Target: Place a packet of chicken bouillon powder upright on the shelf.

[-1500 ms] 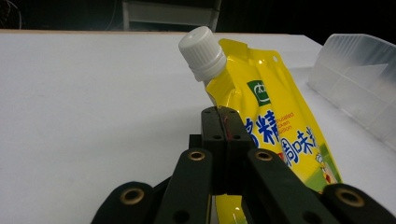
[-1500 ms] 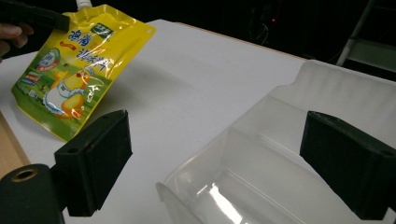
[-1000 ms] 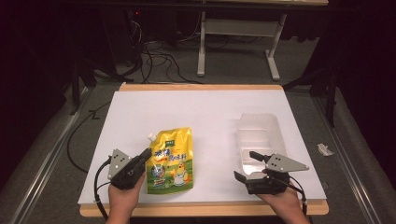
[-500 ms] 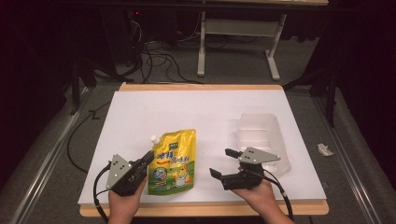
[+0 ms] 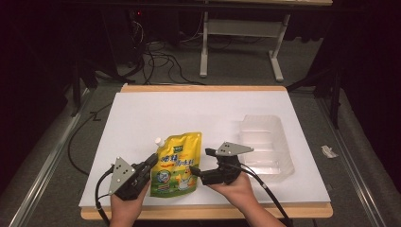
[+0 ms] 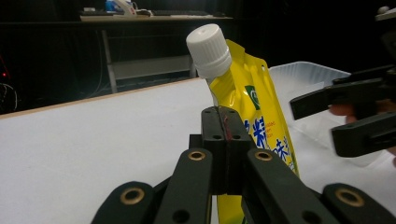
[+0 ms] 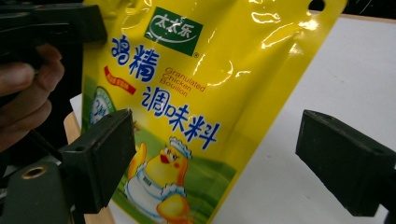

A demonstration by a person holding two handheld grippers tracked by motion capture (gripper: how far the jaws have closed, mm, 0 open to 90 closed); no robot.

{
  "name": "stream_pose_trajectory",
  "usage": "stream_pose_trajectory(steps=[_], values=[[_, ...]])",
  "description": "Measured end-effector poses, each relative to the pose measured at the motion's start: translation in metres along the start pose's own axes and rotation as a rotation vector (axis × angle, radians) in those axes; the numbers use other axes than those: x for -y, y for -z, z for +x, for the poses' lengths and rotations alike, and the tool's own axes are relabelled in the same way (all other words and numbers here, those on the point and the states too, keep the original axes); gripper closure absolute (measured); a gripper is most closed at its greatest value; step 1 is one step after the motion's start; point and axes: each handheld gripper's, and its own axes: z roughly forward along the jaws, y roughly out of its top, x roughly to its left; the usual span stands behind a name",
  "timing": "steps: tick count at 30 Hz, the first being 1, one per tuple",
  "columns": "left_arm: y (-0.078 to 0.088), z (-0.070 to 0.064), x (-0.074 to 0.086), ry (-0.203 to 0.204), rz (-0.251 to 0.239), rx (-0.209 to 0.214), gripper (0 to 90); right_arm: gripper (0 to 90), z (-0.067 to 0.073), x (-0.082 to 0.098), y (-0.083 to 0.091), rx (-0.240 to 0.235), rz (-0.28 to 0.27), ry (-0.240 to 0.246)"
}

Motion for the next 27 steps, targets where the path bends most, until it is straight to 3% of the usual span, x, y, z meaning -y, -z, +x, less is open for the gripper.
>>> stream_pose_trajectory(steps=[6,10,11,14,17,18,19,23,27], values=[[0.0,0.0,0.0,-0.005,0.001,0.008,90.0,21.6,-0.009,0.002,-0.02,-0.02,0.031,-0.063],[0.0,0.001,0.0,-0.005,0.001,0.01,90.0,29.8,-0.011,0.002,-0.023,-0.059,0.03,-0.082],[0.0,0.001,0.0,-0.006,0.001,0.011,90.0,34.6,-0.012,0.002,-0.025,-0.092,0.024,-0.103],[0.001,0.001,0.0,-0.004,0.004,0.011,90.0,42.3,-0.012,0.002,-0.024,-0.092,0.021,-0.109],[0.0,0.001,0.0,0.0,0.003,0.011,90.0,54.1,-0.014,0.003,-0.021,-0.082,0.008,-0.111],[0.0,0.001,0.0,0.0,0.003,0.011,90.0,54.1,-0.014,0.003,-0.021,-0.082,0.008,-0.111],[0.0,0.002,0.0,0.005,0.001,0.009,90.0,64.4,-0.014,0.004,-0.017,-0.073,-0.007,-0.106],[0.001,0.004,0.0,0.02,-0.003,0.011,90.0,85.0,-0.013,0.005,-0.01,-0.07,-0.039,-0.105],[0.0,0.003,0.0,0.015,-0.006,0.011,90.0,89.7,-0.007,0.004,-0.003,-0.046,-0.058,-0.051]])
